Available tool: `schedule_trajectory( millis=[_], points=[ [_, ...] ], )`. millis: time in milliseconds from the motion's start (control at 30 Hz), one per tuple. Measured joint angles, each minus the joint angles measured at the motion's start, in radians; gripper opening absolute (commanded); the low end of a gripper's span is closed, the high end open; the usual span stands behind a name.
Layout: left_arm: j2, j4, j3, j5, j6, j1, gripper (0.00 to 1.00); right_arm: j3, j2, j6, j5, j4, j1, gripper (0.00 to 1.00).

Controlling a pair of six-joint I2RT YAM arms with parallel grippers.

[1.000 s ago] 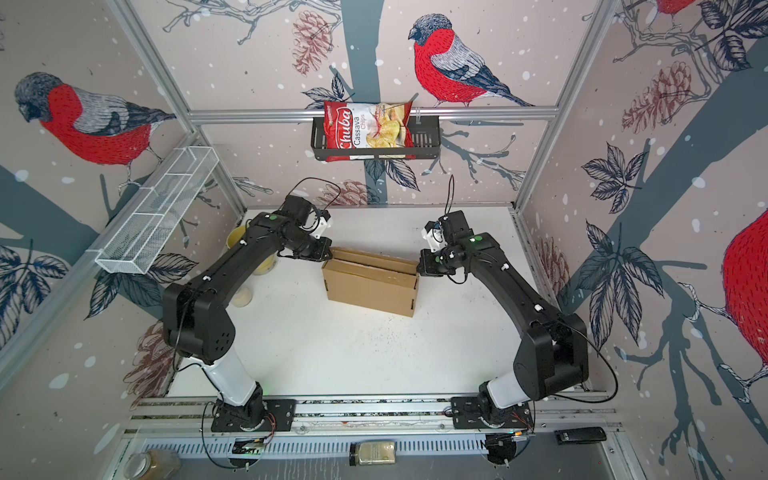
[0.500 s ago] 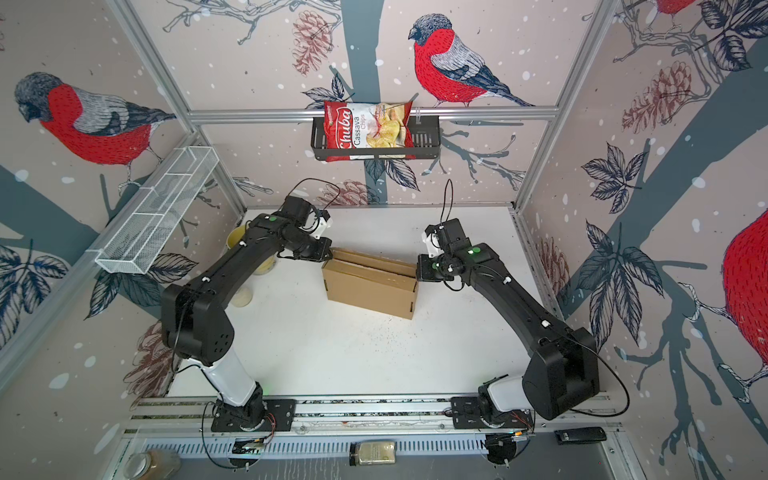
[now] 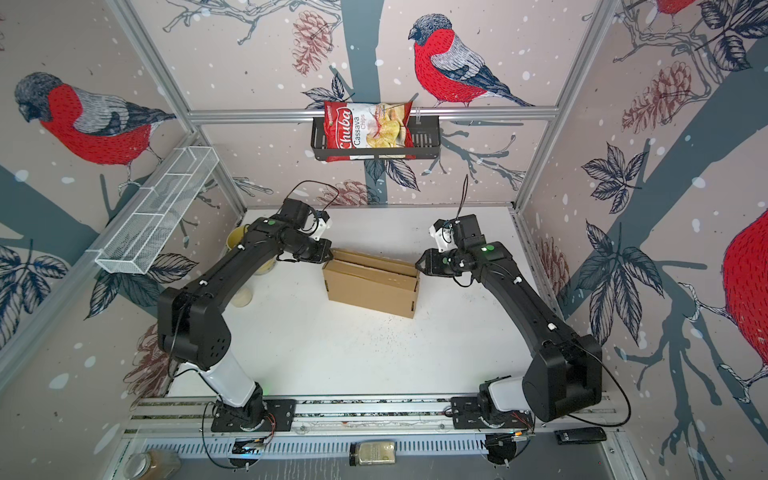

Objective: Fold the paper box
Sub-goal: 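Open the right gripper and draw it back from the box end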

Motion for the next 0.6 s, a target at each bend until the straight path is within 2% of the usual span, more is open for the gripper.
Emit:
schedule_trajectory(
  millis=[100,167,267,433,600],
  points=[
    [0.0,0.0,0.0,0.001,0.0,0.0,0.0,-0.069,-0.083,-0.036,-0.017,0.076,-0.014,0.55],
    [0.0,0.001,0.0,0.001,0.0,0.0,0.0,-0.164,-0.17,-0.069,-0.019,0.137,-0.013,0.65],
    [0.001,0.002,-0.002,0.003,0.001,0.0,0.0,-0.319,-0.29,-0.137,-0.005,0.248,0.013,0.73],
    [0.002,0.013,-0.006,0.006,0.001,0.0,0.0,-0.533,-0.43,-0.277,0.025,0.402,0.05,0.78],
    [0.002,0.014,-0.006,0.006,0.003,0.0,0.0,-0.643,-0.462,-0.38,0.072,0.529,0.095,0.79]
  ],
)
